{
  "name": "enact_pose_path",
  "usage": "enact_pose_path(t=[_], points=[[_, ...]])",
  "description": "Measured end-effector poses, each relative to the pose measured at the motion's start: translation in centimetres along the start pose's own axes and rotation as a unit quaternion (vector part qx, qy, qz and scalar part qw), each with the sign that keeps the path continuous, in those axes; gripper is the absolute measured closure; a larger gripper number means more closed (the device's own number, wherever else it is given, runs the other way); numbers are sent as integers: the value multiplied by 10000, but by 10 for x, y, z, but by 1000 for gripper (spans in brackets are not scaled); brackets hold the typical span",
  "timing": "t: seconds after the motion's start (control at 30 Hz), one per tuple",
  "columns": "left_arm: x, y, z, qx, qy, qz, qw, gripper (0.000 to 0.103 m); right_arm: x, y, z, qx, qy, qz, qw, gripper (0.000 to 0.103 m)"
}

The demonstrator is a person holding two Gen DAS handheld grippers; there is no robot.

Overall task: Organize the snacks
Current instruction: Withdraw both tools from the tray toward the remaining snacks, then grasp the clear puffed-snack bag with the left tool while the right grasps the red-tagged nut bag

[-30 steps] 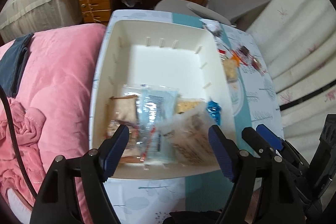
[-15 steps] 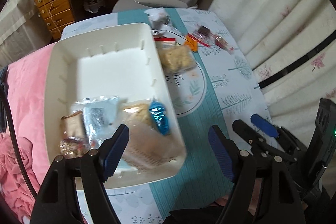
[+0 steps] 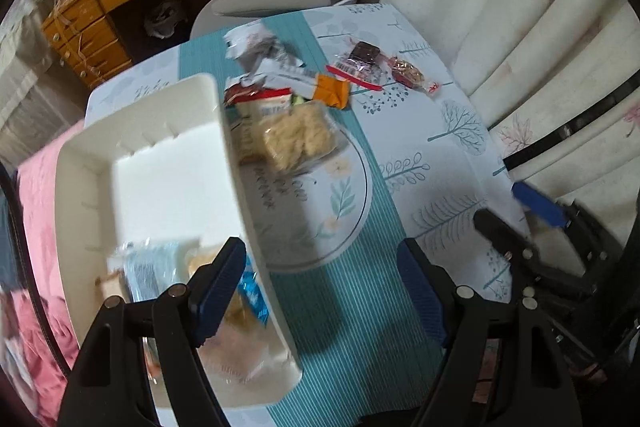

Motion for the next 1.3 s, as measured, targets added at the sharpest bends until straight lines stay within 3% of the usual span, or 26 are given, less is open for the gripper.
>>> enact_pose_path(t=[0.17,0.37,0.53,0.8,0.93,1.3], points=[[22,16,-29,274,-216,-236,9991,26,16,25,-20,-154,71,6,9999,43],[53,24,-57,584,-585,-720,9940,18,43,53,-48,-317,154,173,9992,41],[82,25,-75,785,-948,-1114,9861,18,67,71,-76,-341,252,260,9988,32],[117,24,-99,933,-1216,-1339,9791,18,109,85,-110,-500,426,471,9967,31],[131,18,-111,751,-1351,-1278,9797,18,134,86,-117,-742,460,570,9946,31],[165,5,-114,534,-1815,-1318,9730,18,191,78,-109,-1121,-155,611,9917,31]])
Point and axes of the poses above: each gripper's, at about its wrist camera, not at the fingertips, and x roughly the way its jaws point, y to its right, z to its underside, the point moved 2 cm from there along x, roughly the way its jaws point, and after that the axes turned 2 degrees about -y, right-handed, at the moved point
